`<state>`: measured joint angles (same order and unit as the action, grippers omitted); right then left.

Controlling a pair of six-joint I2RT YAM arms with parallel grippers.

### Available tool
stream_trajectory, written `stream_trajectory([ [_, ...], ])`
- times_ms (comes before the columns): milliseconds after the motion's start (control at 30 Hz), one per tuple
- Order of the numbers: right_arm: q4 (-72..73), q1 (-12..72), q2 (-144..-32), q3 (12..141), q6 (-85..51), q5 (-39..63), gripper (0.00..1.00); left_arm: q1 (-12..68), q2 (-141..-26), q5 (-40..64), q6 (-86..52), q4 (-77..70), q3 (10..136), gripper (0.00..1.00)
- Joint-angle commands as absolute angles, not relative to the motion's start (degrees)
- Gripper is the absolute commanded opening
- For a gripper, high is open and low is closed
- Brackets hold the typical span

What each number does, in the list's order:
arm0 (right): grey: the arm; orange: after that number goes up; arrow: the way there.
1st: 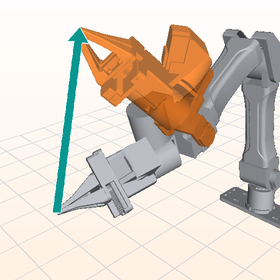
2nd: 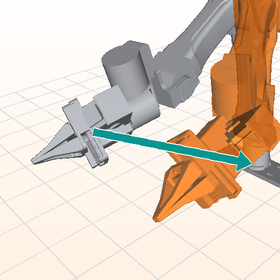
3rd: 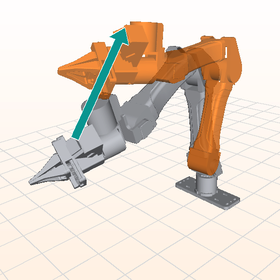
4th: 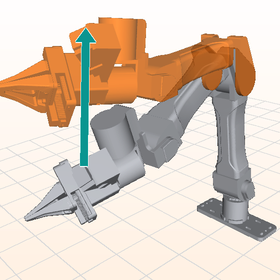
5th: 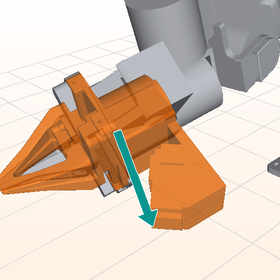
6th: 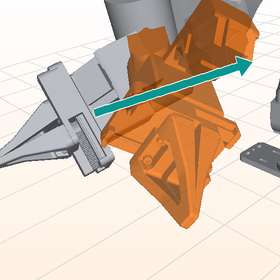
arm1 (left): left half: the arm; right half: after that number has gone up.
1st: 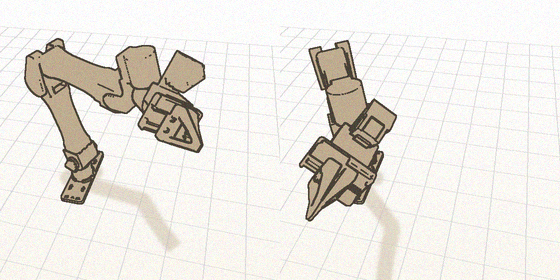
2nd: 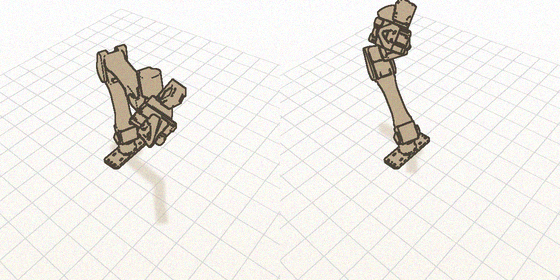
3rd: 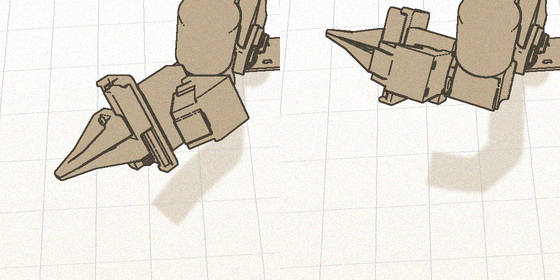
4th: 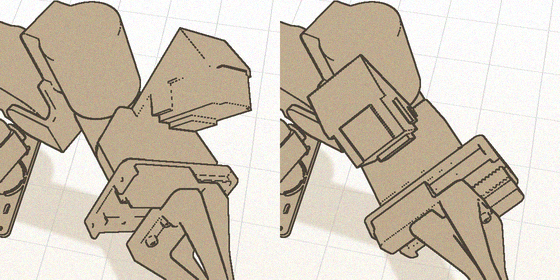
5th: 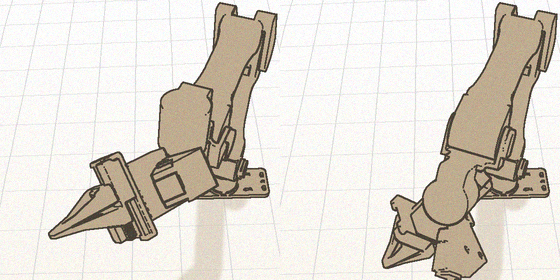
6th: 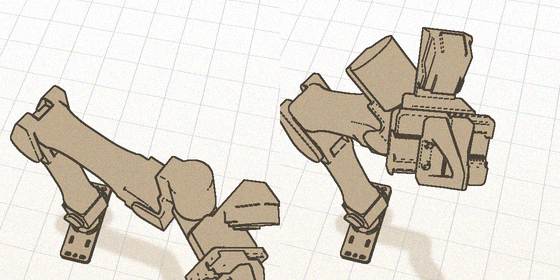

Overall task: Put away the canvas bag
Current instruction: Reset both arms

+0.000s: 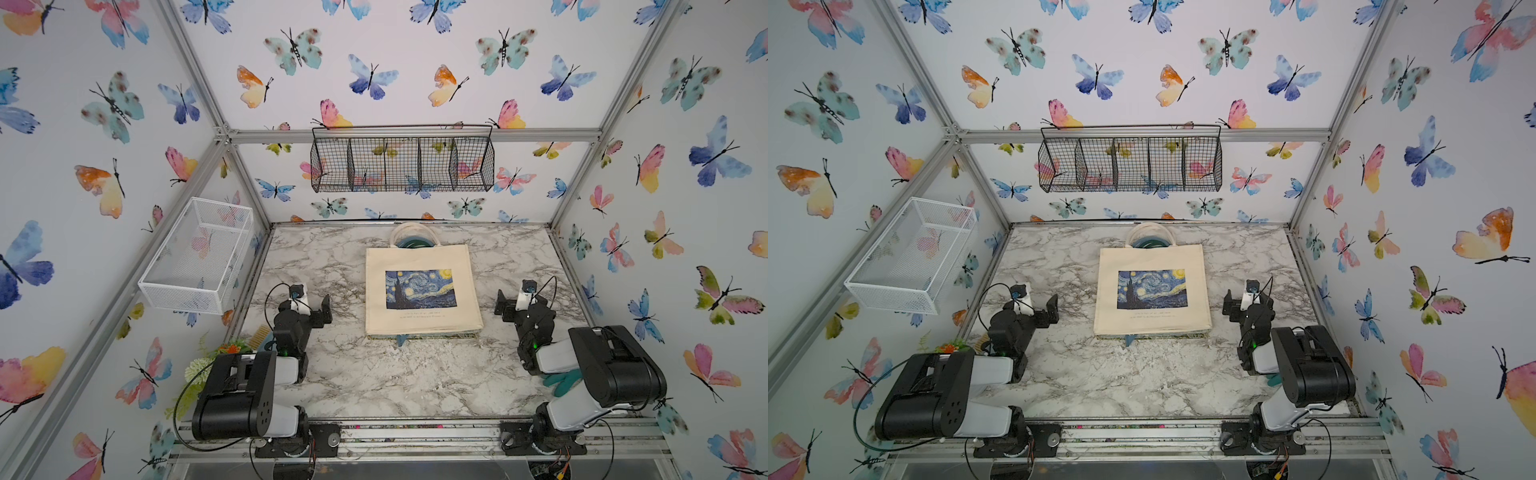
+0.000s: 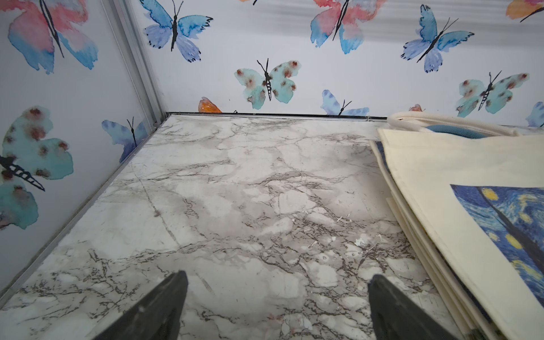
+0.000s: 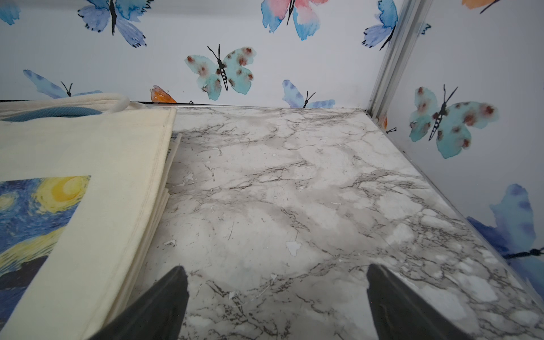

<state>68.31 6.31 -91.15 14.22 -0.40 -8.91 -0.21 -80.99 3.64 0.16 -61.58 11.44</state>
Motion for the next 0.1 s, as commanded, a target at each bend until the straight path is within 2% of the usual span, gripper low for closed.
stream_trajectory([
  [0, 68.7, 6.0, -90.4, 14.6, -0.2, -8.3, 0.98, 0.3, -80.6, 2.5, 0.0, -61.0, 12.2, 0.98],
  [67, 68.7, 6.0, -90.4, 14.6, -0.2, -8.3, 0.98, 0.3, -80.6, 2.2, 0.2, -61.3, 12.0, 0.98],
])
